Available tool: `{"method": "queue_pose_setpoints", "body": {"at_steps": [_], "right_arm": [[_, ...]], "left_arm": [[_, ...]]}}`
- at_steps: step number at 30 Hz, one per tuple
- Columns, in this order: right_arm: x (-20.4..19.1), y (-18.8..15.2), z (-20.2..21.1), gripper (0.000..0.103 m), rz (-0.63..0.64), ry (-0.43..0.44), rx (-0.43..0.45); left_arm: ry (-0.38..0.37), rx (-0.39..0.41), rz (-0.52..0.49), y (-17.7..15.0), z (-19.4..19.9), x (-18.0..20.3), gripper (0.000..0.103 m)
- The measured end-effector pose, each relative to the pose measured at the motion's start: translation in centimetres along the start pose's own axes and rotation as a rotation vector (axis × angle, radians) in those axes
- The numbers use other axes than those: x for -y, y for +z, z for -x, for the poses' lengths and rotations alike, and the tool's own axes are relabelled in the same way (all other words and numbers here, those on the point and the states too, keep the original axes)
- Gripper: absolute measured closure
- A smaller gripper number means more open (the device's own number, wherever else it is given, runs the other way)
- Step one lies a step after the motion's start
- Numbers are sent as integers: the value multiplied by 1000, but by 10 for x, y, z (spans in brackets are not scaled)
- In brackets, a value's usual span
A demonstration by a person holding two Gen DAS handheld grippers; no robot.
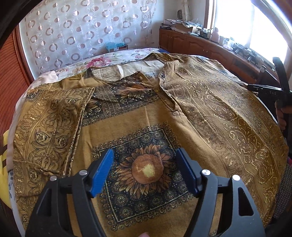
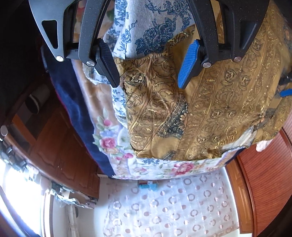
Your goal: Fold small clothes
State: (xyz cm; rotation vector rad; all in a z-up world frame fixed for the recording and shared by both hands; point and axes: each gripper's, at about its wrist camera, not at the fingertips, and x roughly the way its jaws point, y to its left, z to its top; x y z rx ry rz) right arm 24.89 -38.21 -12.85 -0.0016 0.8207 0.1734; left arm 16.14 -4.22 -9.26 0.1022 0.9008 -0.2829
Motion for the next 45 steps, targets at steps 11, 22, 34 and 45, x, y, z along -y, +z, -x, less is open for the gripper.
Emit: {"method": "queue_pose_setpoints", "body": {"at_steps": [11,22,34,45], "right_arm": [[3,0,-7,35,-8,7,-47],[13,9,-3,35,-52,26,-36],[23,18,-24,63,-99,51,-86],[7,22,3,102,3,-35,9]], "left_arm": [[4,-2,4,0,-1,-2,28],[11,-37,15,3,-10,-2,1],[19,-30,25,3,-8,-4,0],[53,228,71,8,61,-2,0]]}}
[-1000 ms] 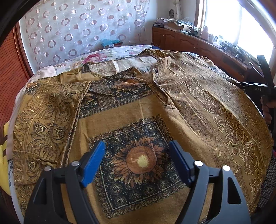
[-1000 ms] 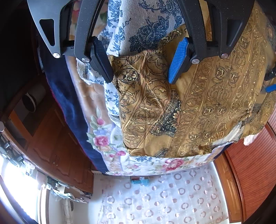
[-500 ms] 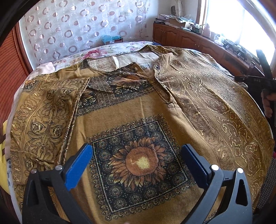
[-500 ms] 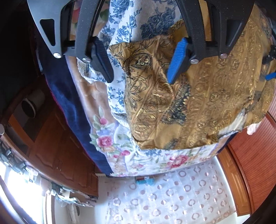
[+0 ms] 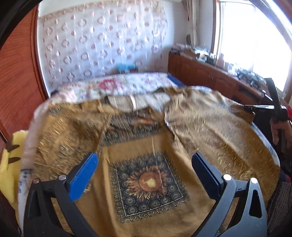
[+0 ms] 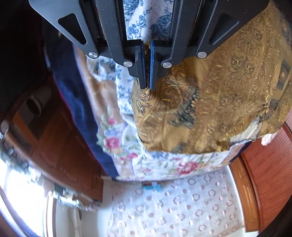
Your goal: Fold small clothes
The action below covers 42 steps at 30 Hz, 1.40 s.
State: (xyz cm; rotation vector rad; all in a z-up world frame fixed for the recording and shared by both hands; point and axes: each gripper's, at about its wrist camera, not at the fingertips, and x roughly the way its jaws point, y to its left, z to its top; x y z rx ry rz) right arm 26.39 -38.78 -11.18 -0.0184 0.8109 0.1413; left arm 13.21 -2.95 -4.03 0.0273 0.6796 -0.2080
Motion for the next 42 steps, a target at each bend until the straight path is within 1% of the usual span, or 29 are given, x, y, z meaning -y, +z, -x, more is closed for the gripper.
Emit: {"method": "queue_pose_setpoints", "body": {"at_steps": [4,6,9,11,13,14,17,19,21,22,23,24,26,30,33,38,40,42], "right_arm": [[-30,10,22,102,82,1,87],[-46,14,31,102,122,13,123],[-83,19,44,102,205,61,159],[-102,20,43,102,229,104,143],[-121,15,35,102,236,130,92],[-127,12,33,102,240,144,83],[-143,1,25,102,219,217,48],[-149,-6,24,96,208,237,32],[-150,-11,26,86,200,251,30],[-150,-13,30,84,202,257,38],[-148,-14,34,81,207,247,54],[-146,-14,37,74,206,235,65],[-135,-13,42,67,181,212,79],[-113,-7,27,66,133,168,39],[-102,-4,2,66,109,127,-16],[-92,-2,-30,66,65,115,-95],[-92,0,-34,67,57,117,-97],[-95,2,-33,81,72,119,-91]], "left_arm": [[21,98,-6,7,28,2,0],[9,116,13,10,37,-1,0],[-17,130,11,10,44,-3,0],[5,130,-2,9,45,-2,0],[18,118,-18,6,44,0,0],[13,119,-22,4,44,1,0],[-32,111,-19,-1,43,2,0],[-50,109,-22,-3,44,4,0],[-55,116,-33,-6,45,7,0],[-58,116,-36,-7,46,9,0],[-64,115,-38,-7,46,10,0],[-74,112,-40,-8,45,12,0],[-90,108,-40,-9,45,15,0],[-93,103,-44,-11,44,20,0],[-98,90,-43,-13,42,21,0],[-99,69,-38,-16,37,22,0],[-96,63,-38,-18,36,23,0],[-95,59,-36,-20,35,23,0]]}}
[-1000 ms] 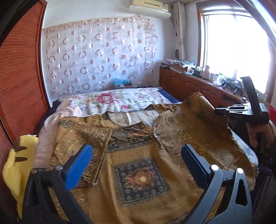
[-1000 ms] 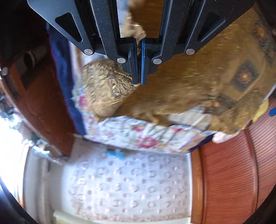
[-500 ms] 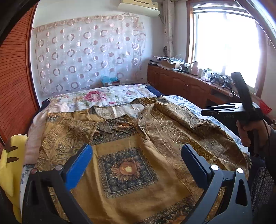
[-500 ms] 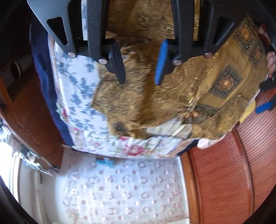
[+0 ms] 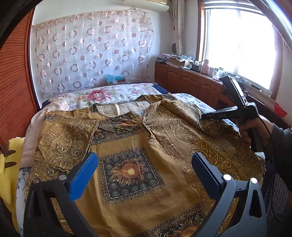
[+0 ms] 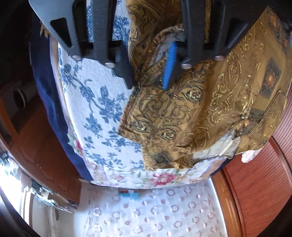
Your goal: Fold small clothes
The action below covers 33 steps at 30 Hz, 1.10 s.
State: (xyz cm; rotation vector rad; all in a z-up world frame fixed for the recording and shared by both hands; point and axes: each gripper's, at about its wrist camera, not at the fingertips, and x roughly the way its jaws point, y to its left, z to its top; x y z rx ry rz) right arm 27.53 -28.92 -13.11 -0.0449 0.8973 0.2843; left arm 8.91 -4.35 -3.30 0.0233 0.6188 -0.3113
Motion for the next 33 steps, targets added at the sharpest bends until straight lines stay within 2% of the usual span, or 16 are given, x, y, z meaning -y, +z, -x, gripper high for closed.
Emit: {"method": "queue_pose_setpoints", "body": {"at_steps": [2,8,16,22,27,28,30,33], "right_arm": [[-6,2,4,94,36,-27,27],[-24,10,22,99,105,-11,99],[-41,21,17,99,155,-35,106],[-54,29,31,102,156,58,155],[-85,31,45,101,197,173,161],[-90,31,47,101,202,187,164],[-98,31,51,89,208,194,168],[-98,30,60,76,189,199,209]], "left_arm": [[0,-1,5,-1,-1,-1,0],[5,-2,17,-2,-2,-3,0],[10,0,25,-4,0,-6,0],[10,-2,36,-5,-1,-9,0],[14,-2,47,-5,-1,-13,0],[16,-2,48,-5,0,-13,0],[18,-2,50,-5,0,-14,0],[21,-2,55,-5,1,-16,0]]}}
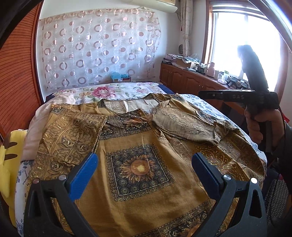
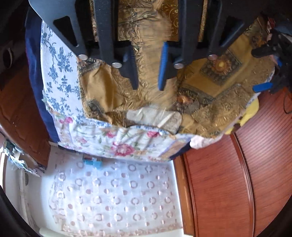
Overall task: Fold small clothes
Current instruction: 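Lay the held edge flat over the shirt body and open the right gripper, then grasp the shirt hem with the right gripper while the left gripper moves toward the hem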
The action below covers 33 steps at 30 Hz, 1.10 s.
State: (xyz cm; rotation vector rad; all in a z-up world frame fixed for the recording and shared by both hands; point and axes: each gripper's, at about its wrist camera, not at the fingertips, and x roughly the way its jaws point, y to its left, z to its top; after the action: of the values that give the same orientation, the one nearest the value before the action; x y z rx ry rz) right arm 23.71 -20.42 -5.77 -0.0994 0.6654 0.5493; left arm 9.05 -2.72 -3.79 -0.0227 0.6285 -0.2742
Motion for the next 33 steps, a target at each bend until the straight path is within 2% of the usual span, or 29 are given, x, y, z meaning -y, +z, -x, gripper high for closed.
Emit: {"method": "queue_pose_setpoints", "body": {"at_steps": [3,7,9,13,20,24,30,33], "right_arm": [[8,-3,1,67,6,-44,-3],[22,-17,-13,59,20,-109,-78],[25,-29,-23,59,52,-104,-128],[33,-51,-35,58,24,-133,-176],[38,-65,-44,59,14,-170,-204],[43,-68,-43,57,-5,-161,-198],[44,-69,-42,55,-16,-159,-197],[45,-69,-42,54,-17,-158,-197]], "left_arm": [[1,1,3,0,0,-1,0],[10,0,1,1,-1,-4,0],[14,0,5,1,-1,-7,0],[27,-6,14,2,-2,-13,0],[62,-13,16,4,-3,-25,0],[93,-26,4,8,-4,-39,0],[145,-24,9,21,1,-77,0],[143,-44,13,28,0,-96,0]]}}
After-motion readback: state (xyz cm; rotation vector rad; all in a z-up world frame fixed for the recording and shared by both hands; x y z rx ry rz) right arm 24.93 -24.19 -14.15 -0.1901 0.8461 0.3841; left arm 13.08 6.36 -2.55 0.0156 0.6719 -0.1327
